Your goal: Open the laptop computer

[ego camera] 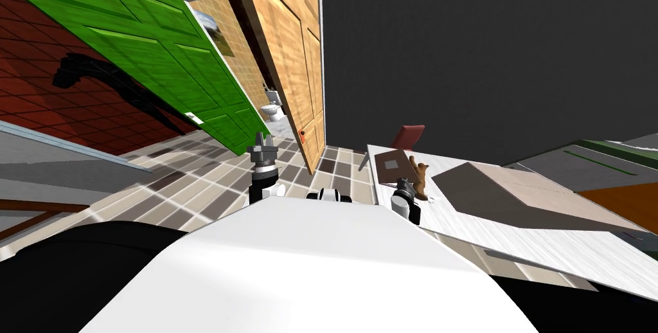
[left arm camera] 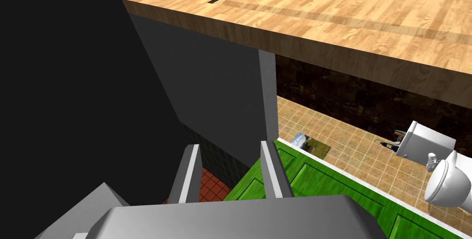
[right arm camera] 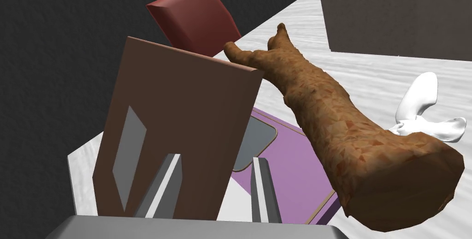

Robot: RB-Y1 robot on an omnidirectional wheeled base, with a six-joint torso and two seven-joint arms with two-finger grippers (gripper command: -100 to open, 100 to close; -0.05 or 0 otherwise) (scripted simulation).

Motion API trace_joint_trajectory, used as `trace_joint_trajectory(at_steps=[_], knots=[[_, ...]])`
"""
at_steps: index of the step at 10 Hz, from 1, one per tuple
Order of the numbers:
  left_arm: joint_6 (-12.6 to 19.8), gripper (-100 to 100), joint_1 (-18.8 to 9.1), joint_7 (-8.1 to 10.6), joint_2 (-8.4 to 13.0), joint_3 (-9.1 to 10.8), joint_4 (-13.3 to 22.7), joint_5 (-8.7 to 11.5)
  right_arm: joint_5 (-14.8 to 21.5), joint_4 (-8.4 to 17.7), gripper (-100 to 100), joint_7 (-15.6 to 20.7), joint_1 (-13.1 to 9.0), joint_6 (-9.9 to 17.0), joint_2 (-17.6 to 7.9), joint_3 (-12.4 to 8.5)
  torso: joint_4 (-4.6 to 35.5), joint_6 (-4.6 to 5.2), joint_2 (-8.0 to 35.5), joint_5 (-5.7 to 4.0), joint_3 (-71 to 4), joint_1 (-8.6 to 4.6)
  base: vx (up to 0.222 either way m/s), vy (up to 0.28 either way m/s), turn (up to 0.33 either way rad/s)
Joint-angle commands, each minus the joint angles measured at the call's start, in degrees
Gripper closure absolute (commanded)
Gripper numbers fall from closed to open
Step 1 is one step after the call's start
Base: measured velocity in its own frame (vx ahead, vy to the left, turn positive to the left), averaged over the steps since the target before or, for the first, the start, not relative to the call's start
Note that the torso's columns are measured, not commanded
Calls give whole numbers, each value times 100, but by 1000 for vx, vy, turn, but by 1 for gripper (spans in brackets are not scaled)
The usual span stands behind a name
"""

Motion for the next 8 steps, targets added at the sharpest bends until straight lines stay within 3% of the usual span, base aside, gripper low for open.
trace_joint_trajectory(at_steps=[1,3,4,5,8], knots=[[0,0,0,0,0,0,0,0,-230,408,100,412,-302,429,12,-337,5,-10,-6,4,-4,-10,-1,14,3],[0,0,0,0,1,1,0,0,-230,408,100,412,-302,660,12,-337,-2,-26,-33,-9,-17,-41,-1,-5,-6],[0,0,0,0,1,1,0,0,-528,655,100,704,-570,851,-118,-653,-3,-33,-39,-11,-19,-36,-44,66,-142],[0,0,0,0,0,0,0,0,-447,571,-100,507,-451,846,-198,-551,-1,-5,-23,4,-13,-20,-9,83,-98],[0,0,2,0,0,1,0,0,-775,584,-100,676,-436,1323,-534,-805,11,6,-7,13,-6,-20,75,93,-90]])
